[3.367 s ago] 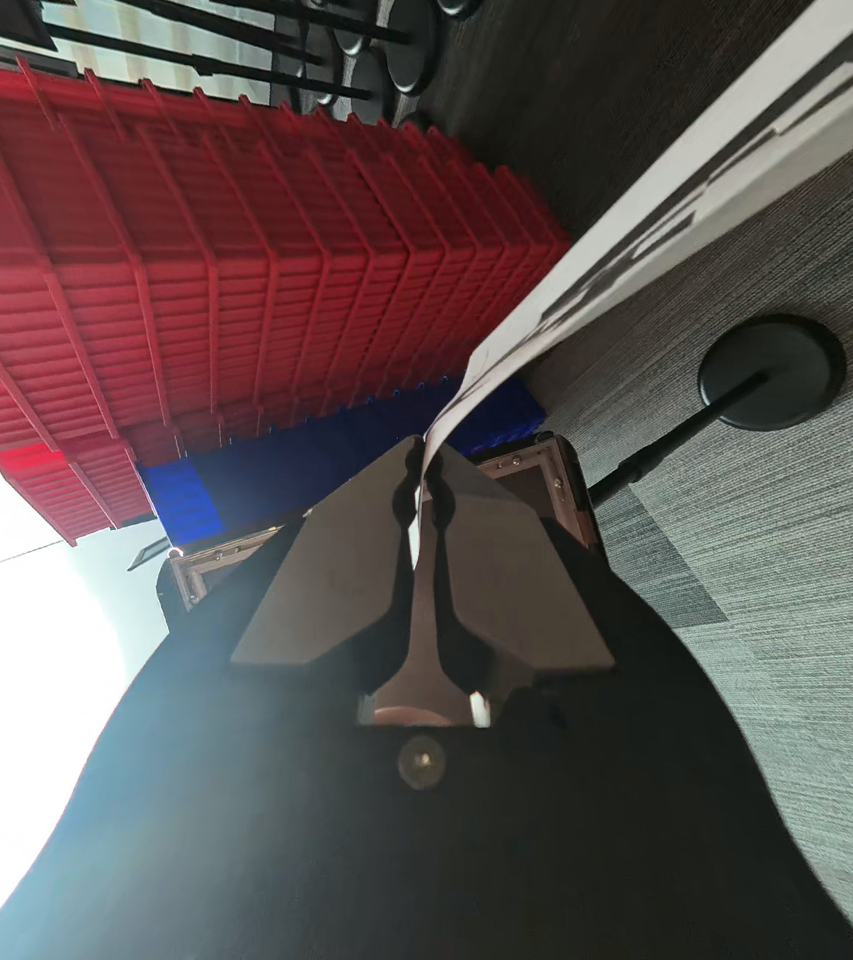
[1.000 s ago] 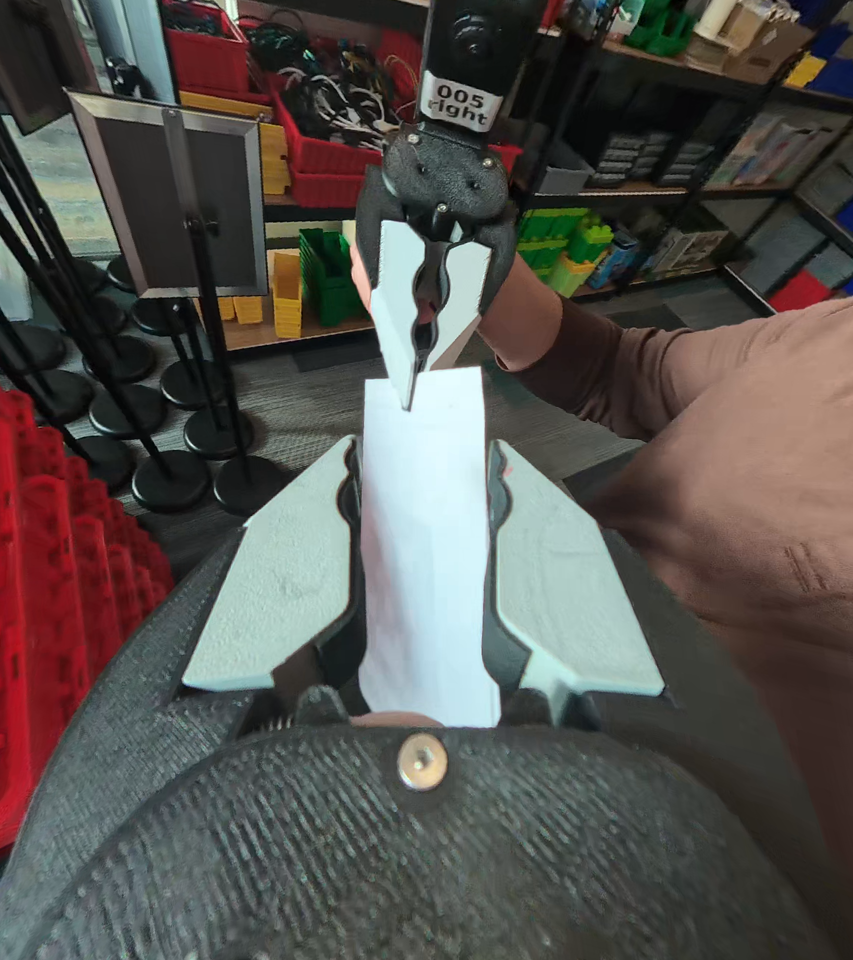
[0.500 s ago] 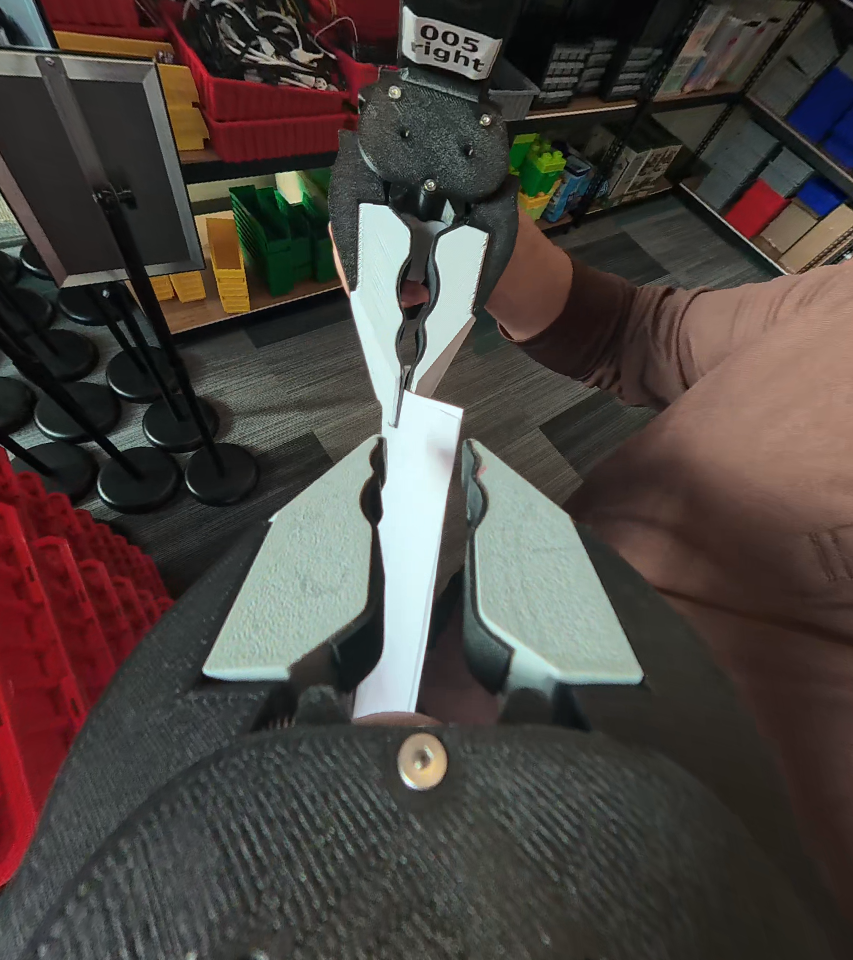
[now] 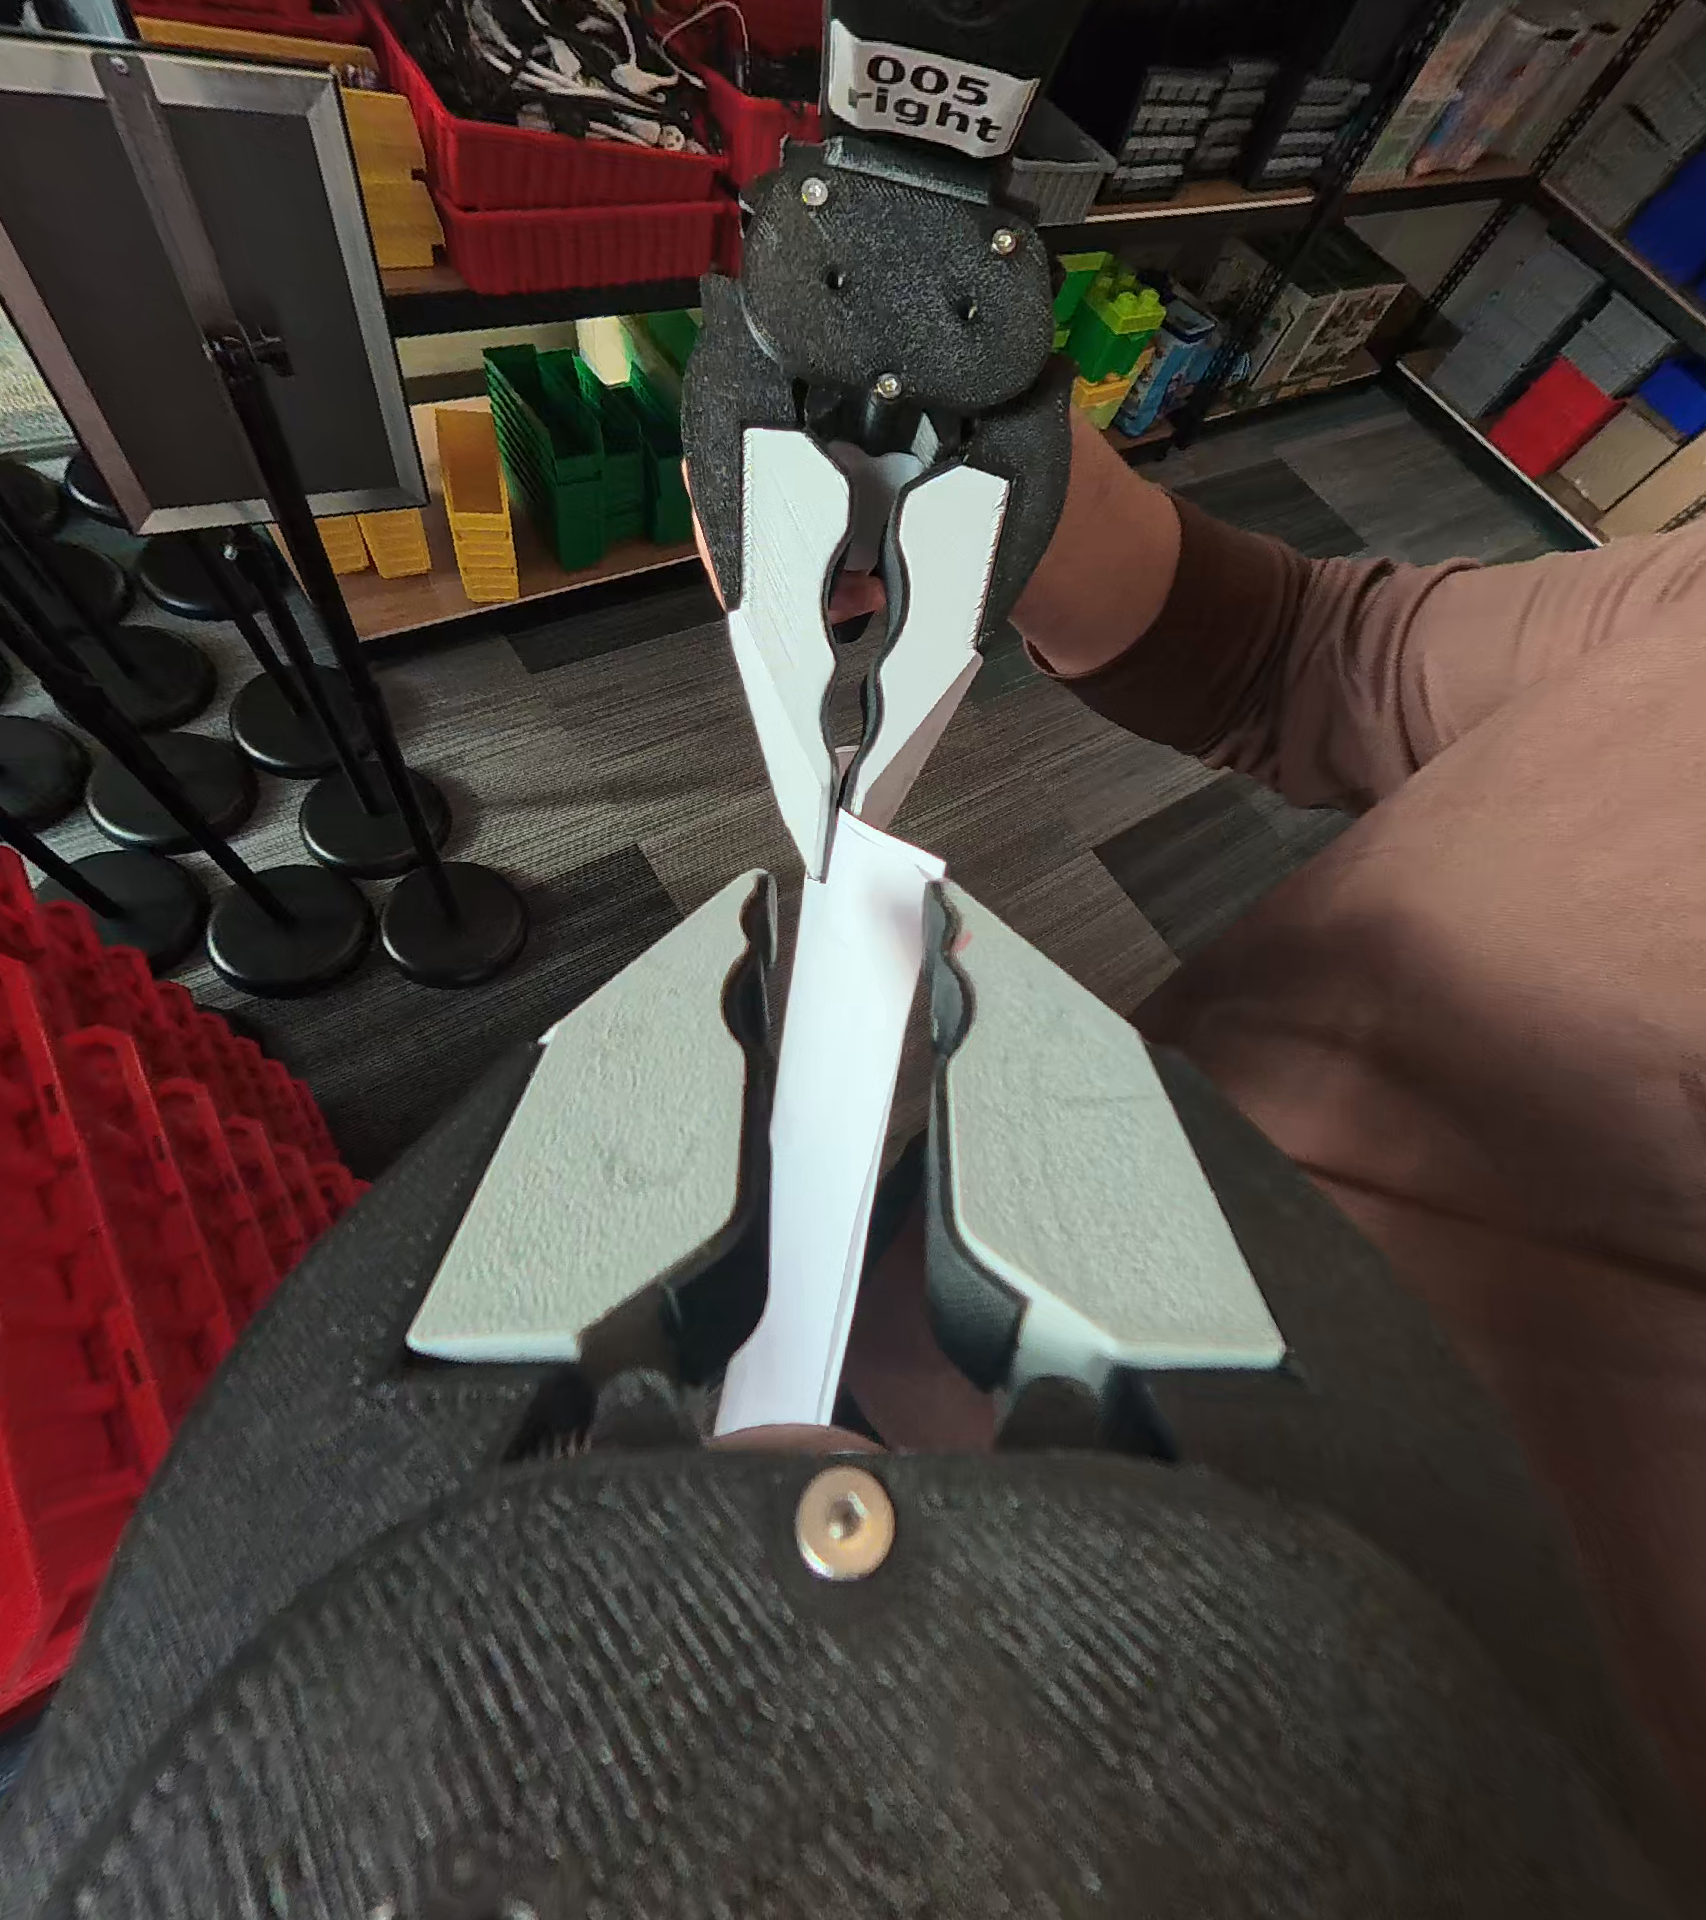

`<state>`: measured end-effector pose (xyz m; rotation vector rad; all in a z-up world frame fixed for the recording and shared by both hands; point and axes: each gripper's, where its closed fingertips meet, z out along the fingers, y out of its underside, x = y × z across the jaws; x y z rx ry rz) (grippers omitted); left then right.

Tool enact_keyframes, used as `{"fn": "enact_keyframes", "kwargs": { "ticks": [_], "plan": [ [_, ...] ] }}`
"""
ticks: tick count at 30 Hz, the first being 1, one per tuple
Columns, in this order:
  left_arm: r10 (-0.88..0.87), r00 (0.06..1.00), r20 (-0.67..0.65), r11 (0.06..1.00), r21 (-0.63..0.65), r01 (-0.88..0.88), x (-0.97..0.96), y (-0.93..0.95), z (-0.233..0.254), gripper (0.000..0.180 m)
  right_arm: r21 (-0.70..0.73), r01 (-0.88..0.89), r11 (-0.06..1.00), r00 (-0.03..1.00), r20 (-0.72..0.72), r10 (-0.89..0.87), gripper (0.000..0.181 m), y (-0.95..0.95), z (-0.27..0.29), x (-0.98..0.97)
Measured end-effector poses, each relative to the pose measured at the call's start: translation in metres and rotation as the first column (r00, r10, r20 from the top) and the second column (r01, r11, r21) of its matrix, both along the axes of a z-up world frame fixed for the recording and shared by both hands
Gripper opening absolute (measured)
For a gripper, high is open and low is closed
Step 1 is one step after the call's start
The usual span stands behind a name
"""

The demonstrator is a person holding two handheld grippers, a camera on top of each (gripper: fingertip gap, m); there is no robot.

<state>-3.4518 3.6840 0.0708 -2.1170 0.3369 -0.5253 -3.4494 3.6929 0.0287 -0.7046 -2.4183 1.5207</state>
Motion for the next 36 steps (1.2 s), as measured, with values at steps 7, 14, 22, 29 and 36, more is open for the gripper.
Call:
{"fn": "enact_keyframes", "kwargs": {
  "ticks": [7,14,22,29,36],
  "plan": [
    [0.012,0.999,-0.030,1.000,-0.029,-0.012,0.001,-0.001,-0.013,0.028,0.005,-0.001,1.000,1.000,0.020,0.001,0.000,0.001,-0.007,0.000],
    [0.025,0.997,-0.075,0.996,-0.084,-0.031,0.006,-0.006,-0.040,0.025,0.005,0.018,1.000,0.999,0.044,-0.018,0.000,0.006,-0.013,-0.002],
    [-0.009,0.997,0.079,0.996,-0.083,0.015,0.009,-0.006,-0.034,0.029,0.028,0.019,0.999,0.998,0.058,-0.021,0.000,0.010,-0.024,-0.001],
    [0.018,0.997,0.076,0.997,-0.083,-0.012,0.000,0.004,-0.033,0.027,0.016,0.015,1.000,0.998,0.060,-0.016,0.000,0.010,-0.026,-0.002],
    [0.003,0.994,0.110,0.996,-0.090,0.007,-0.003,0.005,-0.035,0.026,0.015,0.013,1.000,0.998,0.065,-0.014,0.000,0.012,-0.029,-0.004]
  ]
}}
